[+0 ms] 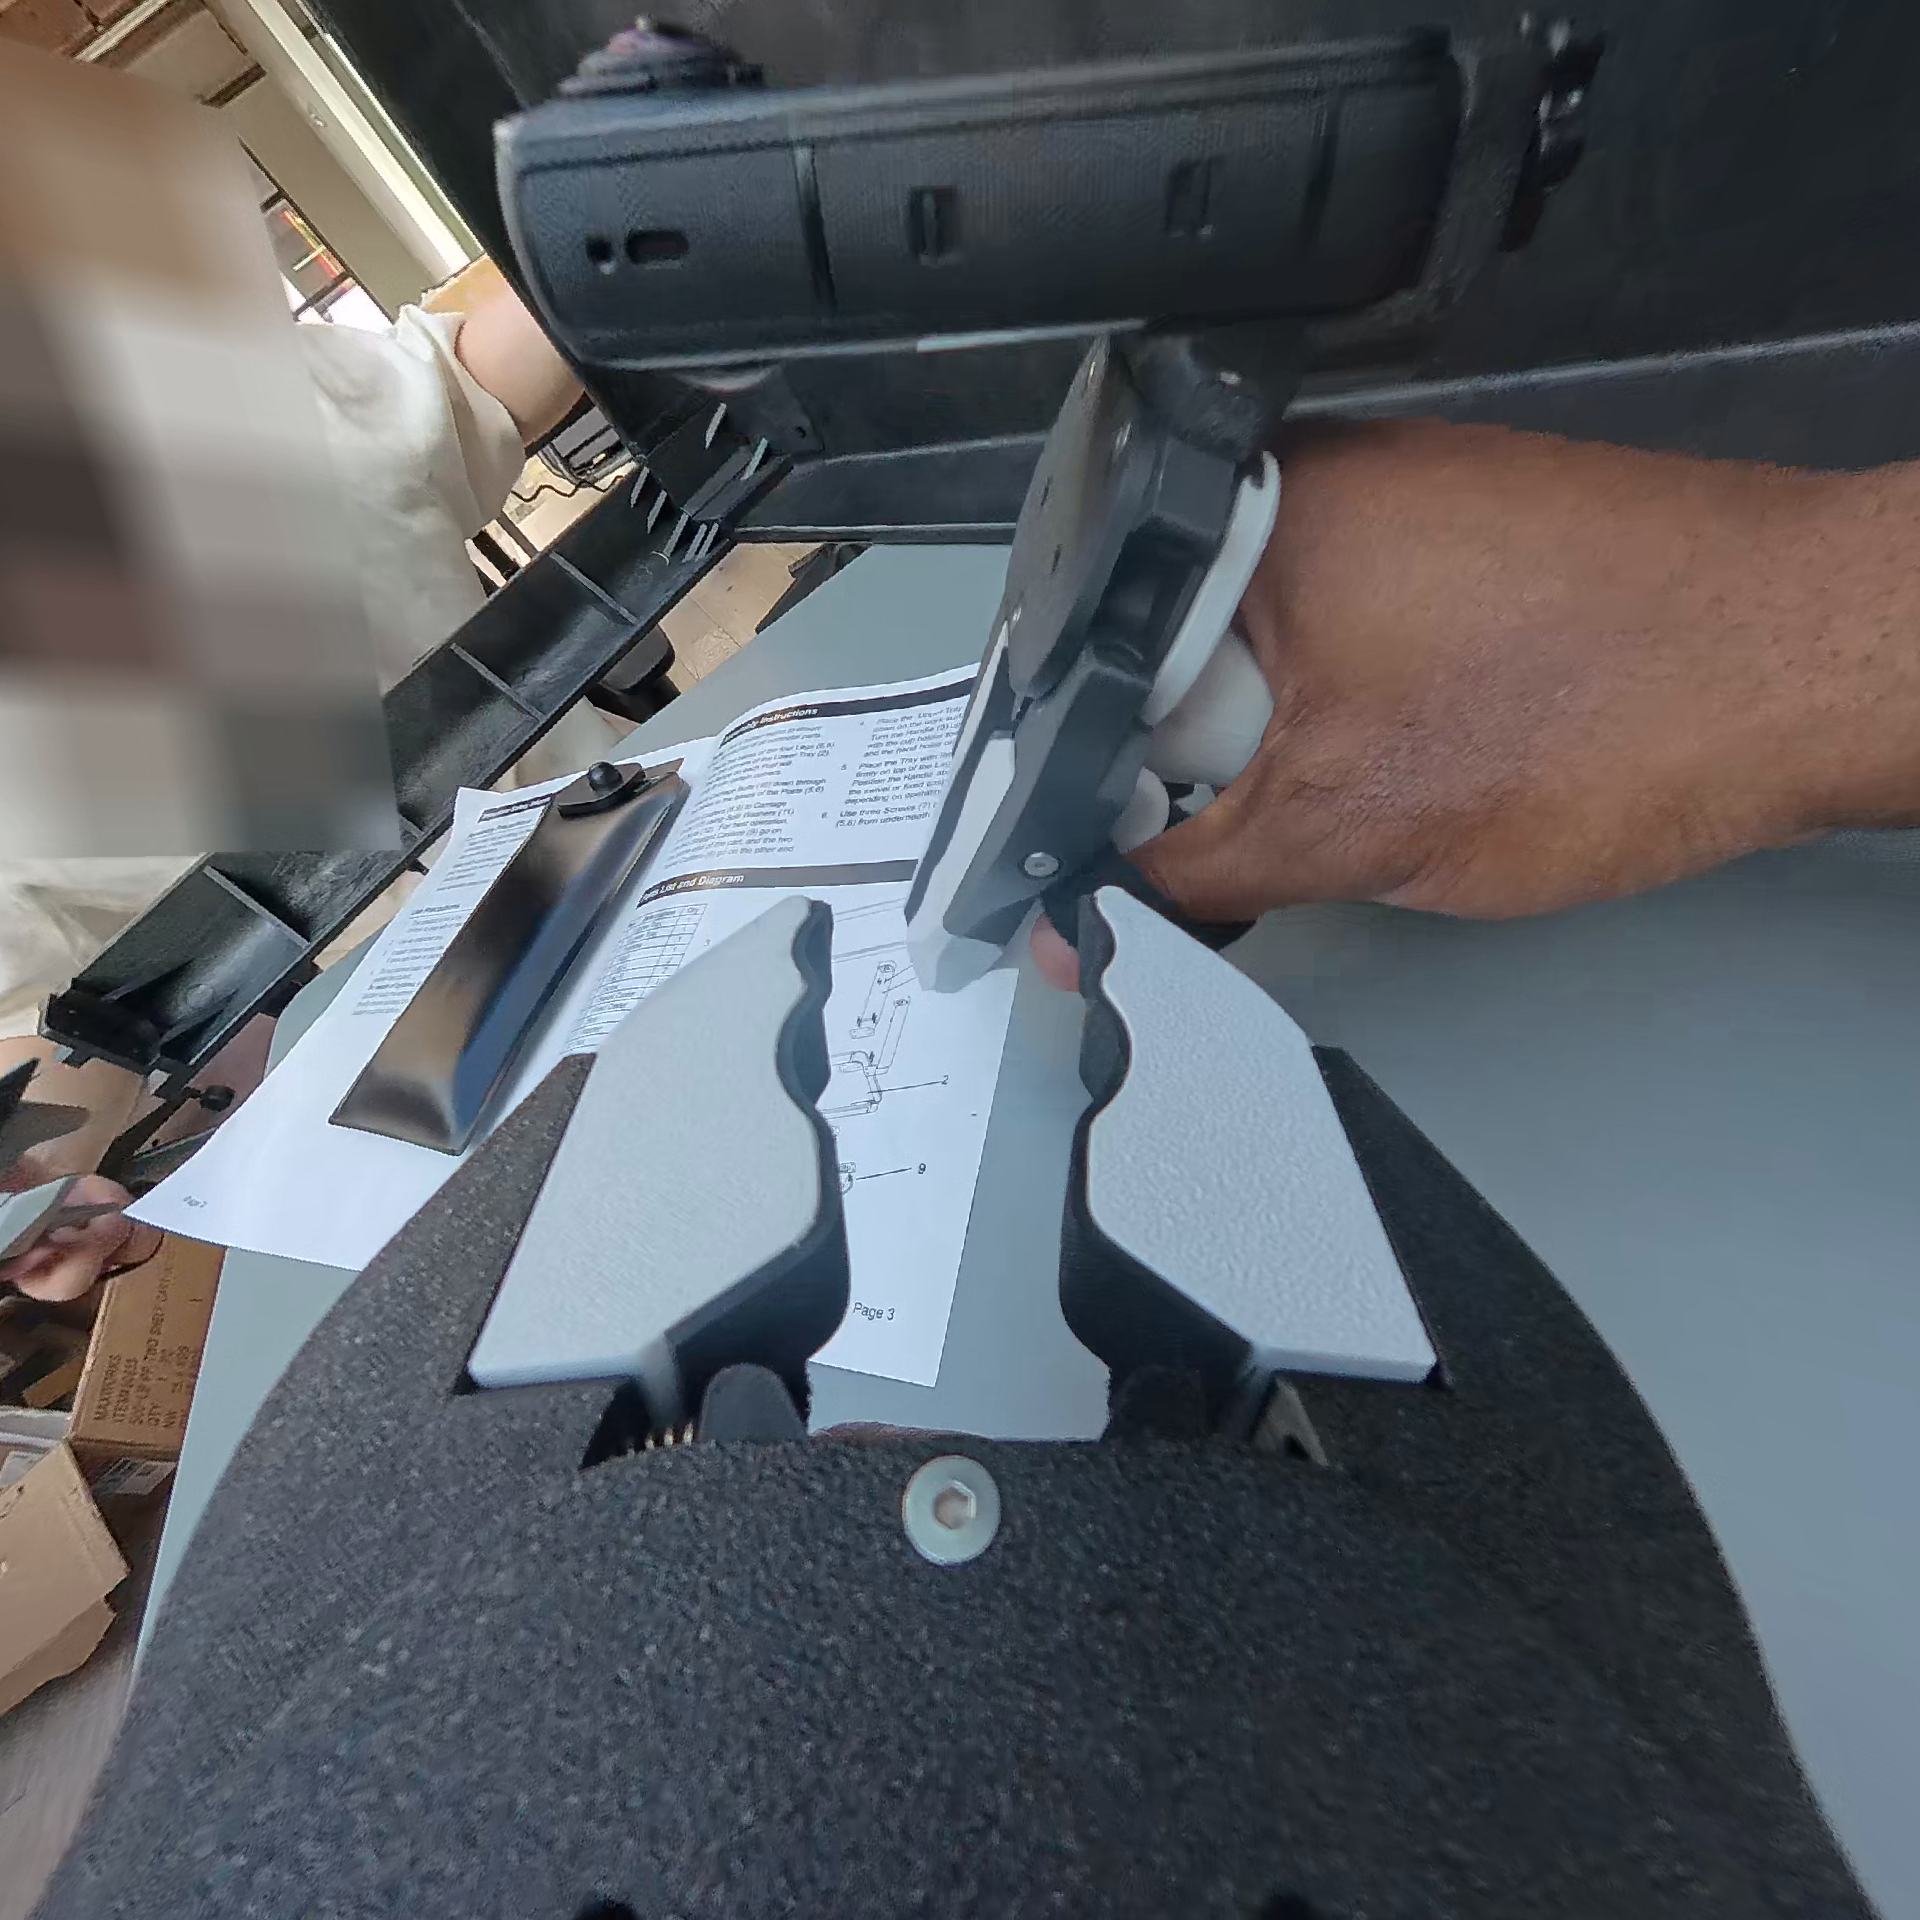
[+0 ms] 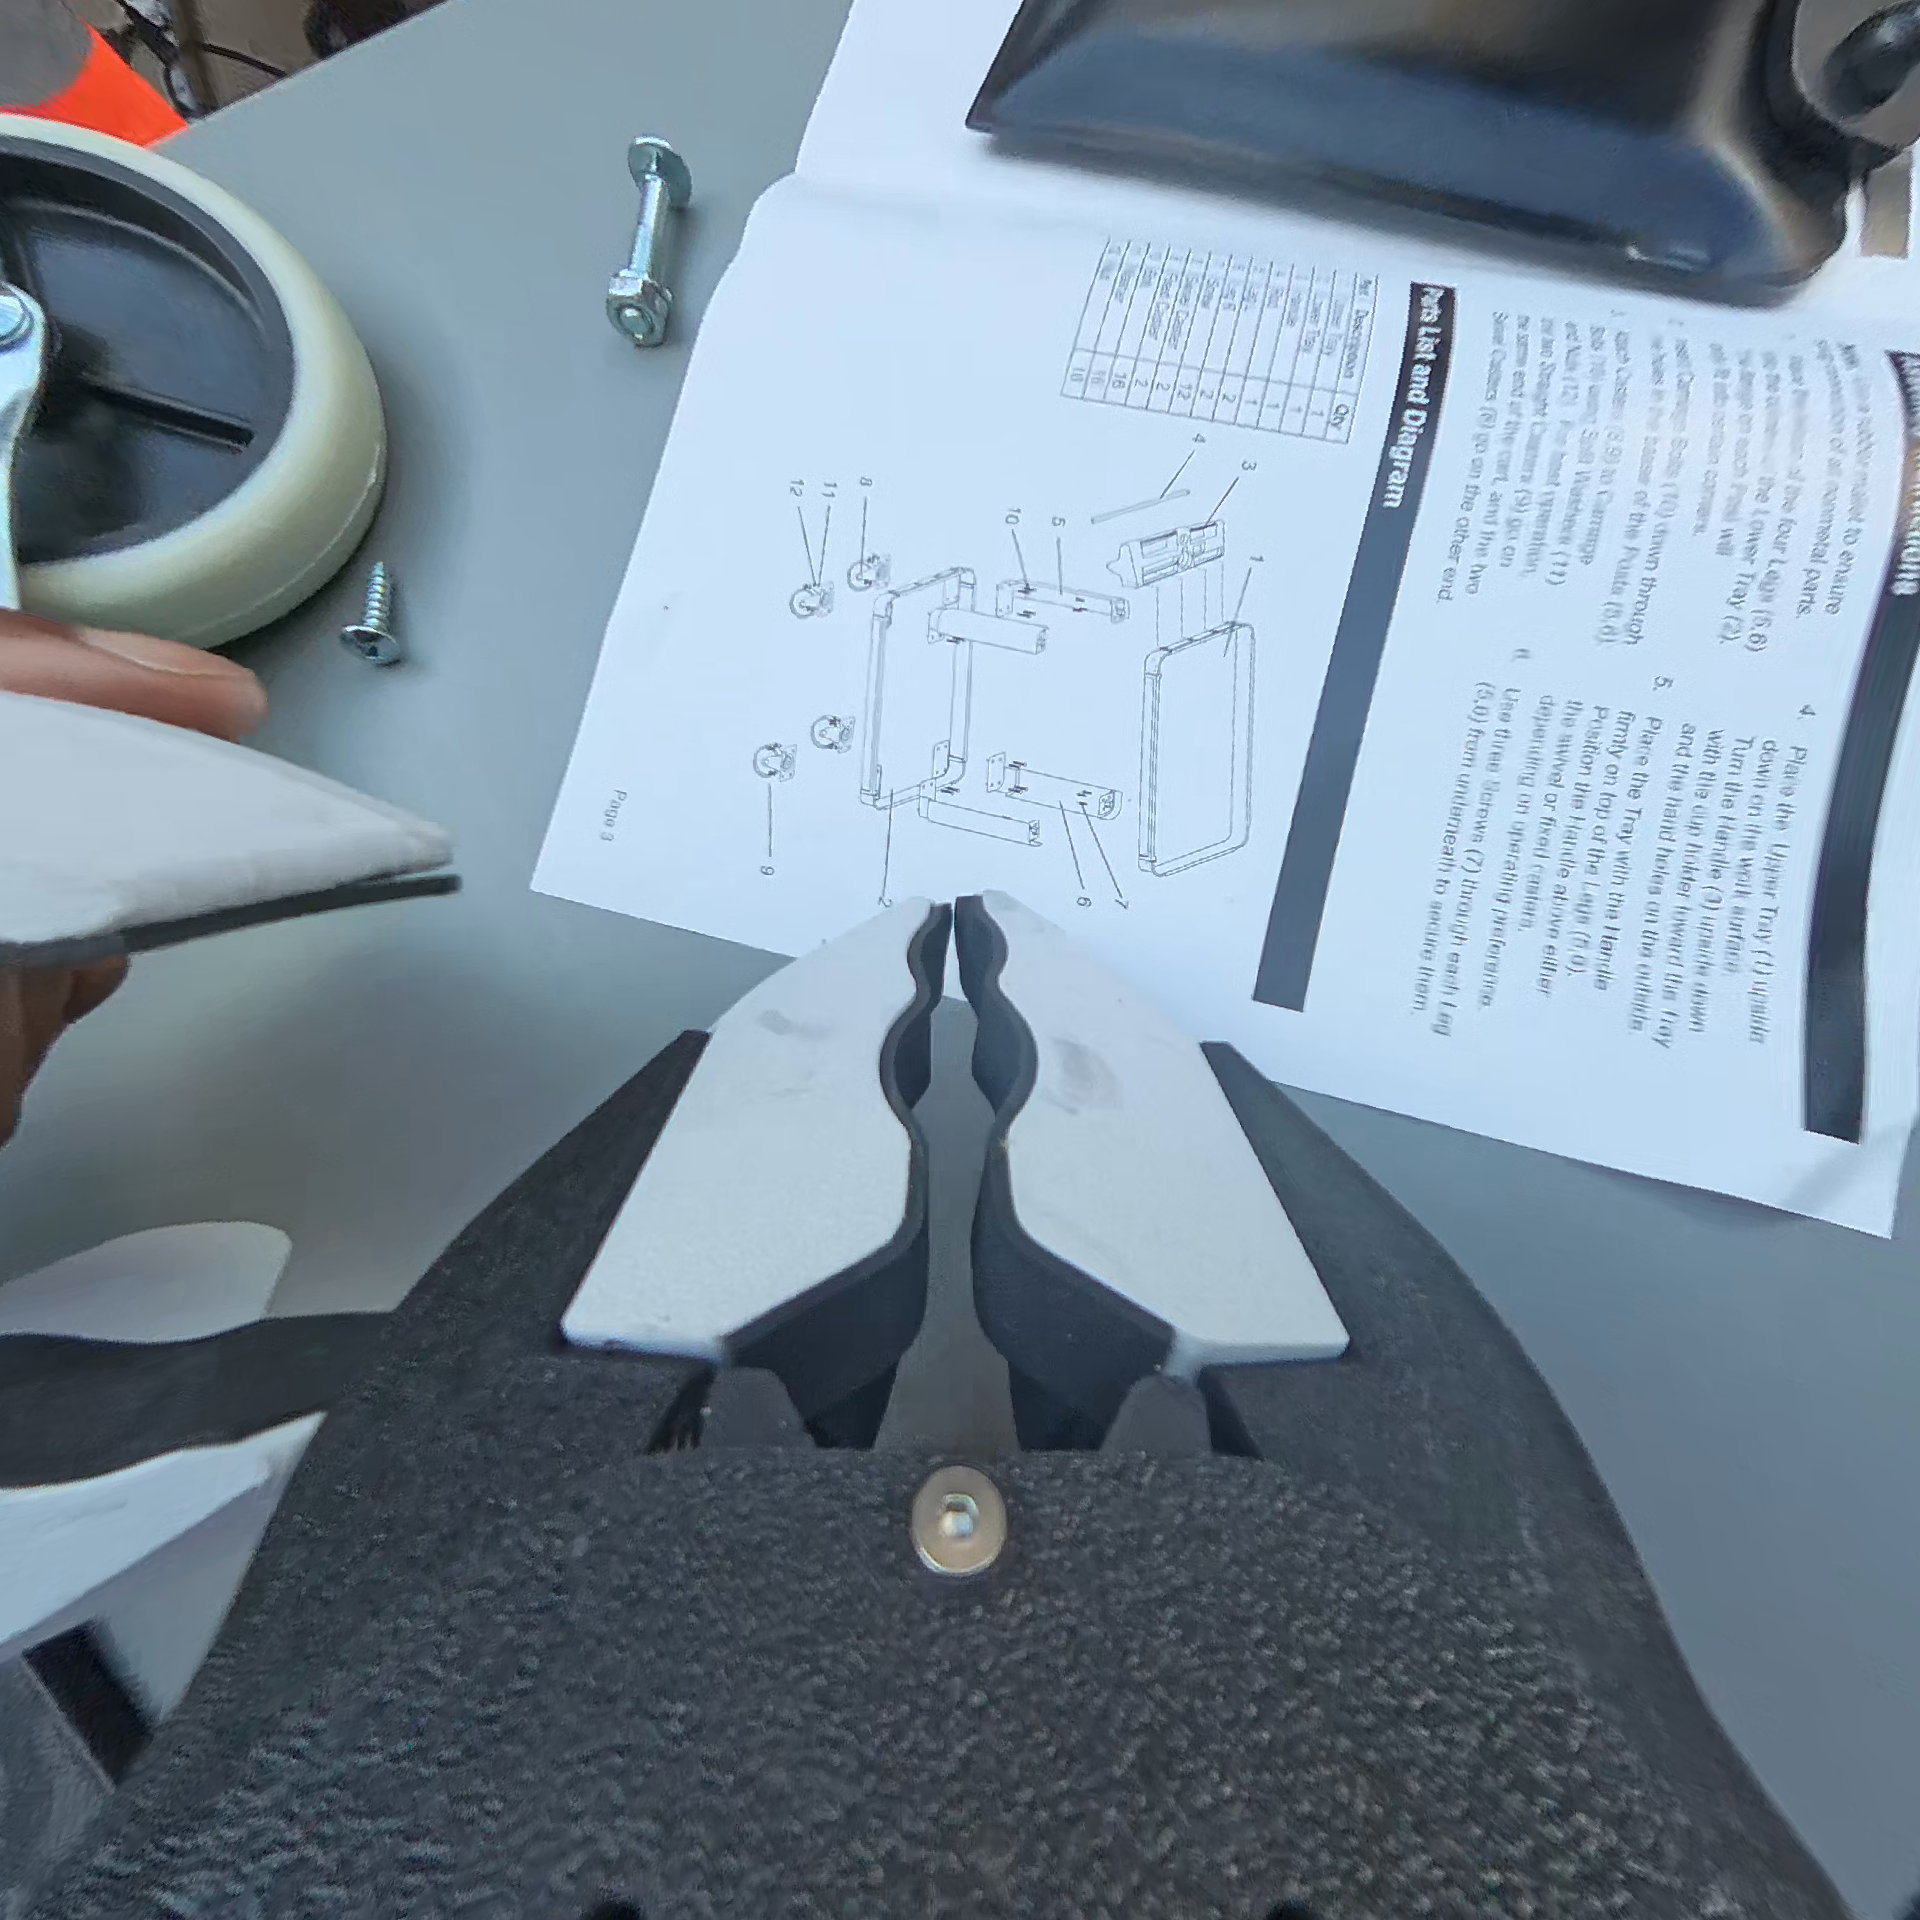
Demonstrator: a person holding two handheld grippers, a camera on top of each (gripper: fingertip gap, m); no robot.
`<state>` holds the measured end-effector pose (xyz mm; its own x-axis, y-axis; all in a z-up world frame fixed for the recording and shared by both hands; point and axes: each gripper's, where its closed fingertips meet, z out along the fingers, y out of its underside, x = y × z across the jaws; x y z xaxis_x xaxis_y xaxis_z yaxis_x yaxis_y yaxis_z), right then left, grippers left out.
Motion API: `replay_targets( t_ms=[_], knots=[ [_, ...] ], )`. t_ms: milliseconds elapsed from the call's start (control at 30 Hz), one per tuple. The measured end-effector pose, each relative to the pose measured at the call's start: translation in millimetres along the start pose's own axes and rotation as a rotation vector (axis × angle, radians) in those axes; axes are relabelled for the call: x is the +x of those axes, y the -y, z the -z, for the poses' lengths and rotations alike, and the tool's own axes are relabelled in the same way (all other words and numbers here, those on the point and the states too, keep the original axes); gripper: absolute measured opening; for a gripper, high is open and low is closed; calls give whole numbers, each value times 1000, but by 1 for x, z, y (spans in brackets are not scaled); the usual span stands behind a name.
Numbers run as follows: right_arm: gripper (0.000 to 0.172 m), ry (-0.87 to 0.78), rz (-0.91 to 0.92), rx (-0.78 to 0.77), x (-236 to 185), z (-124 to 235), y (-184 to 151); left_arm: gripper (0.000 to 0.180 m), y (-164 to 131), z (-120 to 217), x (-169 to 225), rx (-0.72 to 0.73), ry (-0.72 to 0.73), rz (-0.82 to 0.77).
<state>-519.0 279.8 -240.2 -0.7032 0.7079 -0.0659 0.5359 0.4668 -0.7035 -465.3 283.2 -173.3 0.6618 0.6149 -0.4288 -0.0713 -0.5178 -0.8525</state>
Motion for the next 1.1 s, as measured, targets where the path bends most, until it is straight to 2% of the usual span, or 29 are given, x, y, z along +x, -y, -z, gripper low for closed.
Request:
replay_targets(
  t_ms=[67, 167, 300, 400, 500, 700, 833, 933, 1100],
  knots=[
    [2, -104, 37, -15, 10, 21, 7, 46, -1, 0, 0, 4, 2, -5],
    [1, -234, 83, 5, 9, 73, 17, 46, 2, 2, -1, 26, 8, -14],
    [2, -234, 144, 96, -35, 149, 5, 46, 4, 2, 2, 41, 3, -36],
    [3, -194, 194, 140, -76, 185, -33, 46, 5, 0, 9, 36, -12, -70],
    [4, -127, 200, 159, -106, 203, -81, 46, 5, -2, 17, 28, -15, -123],
    [7, 0, 200, 251, -128, 243, -152, 46, 5, -3, 24, 39, -13, -205],
    [7, 59, 179, 318, -123, 281, -185, 46, 3, -6, 26, 37, -5, -242],
    [6, 44, 164, 378, -104, 316, -204, 46, 3, -8, 29, 32, -11, -286],
    [2, -126, 122, 491, -34, 397, -220, 45, 10, -15, 32, -4, -31, -338]
  ],
)
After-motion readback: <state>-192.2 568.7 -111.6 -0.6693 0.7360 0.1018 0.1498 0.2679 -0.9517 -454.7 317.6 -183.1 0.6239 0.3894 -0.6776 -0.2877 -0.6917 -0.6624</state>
